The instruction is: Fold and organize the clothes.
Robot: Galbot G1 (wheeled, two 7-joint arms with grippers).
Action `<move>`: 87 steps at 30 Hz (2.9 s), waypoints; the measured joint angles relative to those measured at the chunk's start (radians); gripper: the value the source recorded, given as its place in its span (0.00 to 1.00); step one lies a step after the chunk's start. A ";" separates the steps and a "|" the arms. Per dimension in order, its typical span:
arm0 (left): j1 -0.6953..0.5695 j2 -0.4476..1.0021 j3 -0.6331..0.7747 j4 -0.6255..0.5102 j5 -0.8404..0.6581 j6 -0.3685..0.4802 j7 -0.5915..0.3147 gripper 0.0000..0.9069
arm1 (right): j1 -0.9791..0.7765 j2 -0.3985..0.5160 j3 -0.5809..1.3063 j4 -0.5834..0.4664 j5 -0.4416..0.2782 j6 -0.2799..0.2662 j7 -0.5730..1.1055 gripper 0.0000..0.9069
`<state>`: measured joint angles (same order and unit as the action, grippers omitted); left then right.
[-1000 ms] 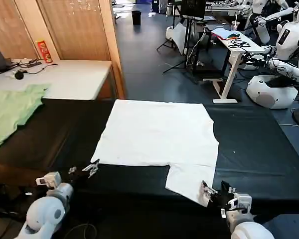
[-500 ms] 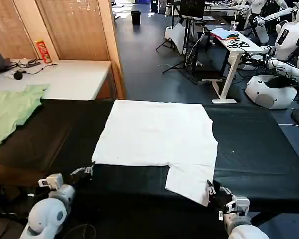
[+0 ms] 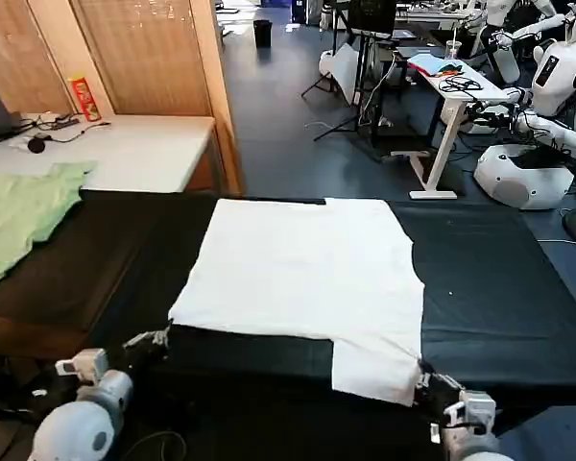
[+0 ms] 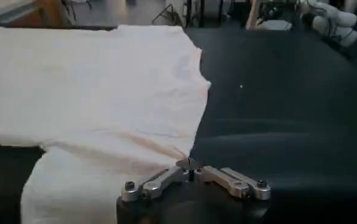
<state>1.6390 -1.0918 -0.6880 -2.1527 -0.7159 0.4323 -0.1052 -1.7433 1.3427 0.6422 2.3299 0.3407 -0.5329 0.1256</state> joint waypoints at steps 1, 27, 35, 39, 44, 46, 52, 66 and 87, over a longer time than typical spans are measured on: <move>0.011 -0.003 -0.004 -0.012 0.000 -0.006 0.001 0.09 | 0.016 -0.006 0.005 -0.020 0.009 0.021 -0.004 0.04; -0.380 -0.084 0.125 0.262 0.120 -0.072 -0.002 0.02 | 0.587 -0.176 -0.130 -0.594 0.073 0.173 -0.060 0.04; -0.481 -0.076 0.173 0.361 0.156 -0.072 0.002 0.26 | 0.644 -0.169 -0.156 -0.654 0.067 0.185 -0.095 0.15; -0.505 -0.084 0.187 0.392 0.174 -0.072 0.002 0.97 | 0.628 -0.181 -0.145 -0.638 0.066 0.183 -0.119 0.97; -0.513 -0.092 0.189 0.402 0.197 -0.077 0.004 0.97 | 0.555 -0.218 -0.113 -0.549 0.077 0.158 -0.121 0.97; -0.508 -0.093 0.186 0.402 0.198 -0.077 0.003 0.97 | 0.518 -0.233 -0.098 -0.500 0.083 0.149 -0.117 0.97; -0.482 -0.086 0.166 0.390 0.197 -0.074 0.008 0.97 | 0.420 -0.238 -0.067 -0.408 0.079 0.145 -0.116 0.97; -0.412 -0.098 0.158 0.374 0.188 -0.058 0.056 0.97 | 0.340 -0.223 -0.061 -0.410 0.079 0.156 -0.114 0.69; -0.371 -0.101 0.136 0.358 0.166 -0.027 0.051 0.00 | 0.277 -0.220 -0.051 -0.338 0.081 0.071 -0.043 0.10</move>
<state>1.2677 -1.1930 -0.5523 -1.7947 -0.5496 0.4055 -0.0546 -1.4663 1.1223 0.5916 1.9915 0.4216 -0.4616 0.0826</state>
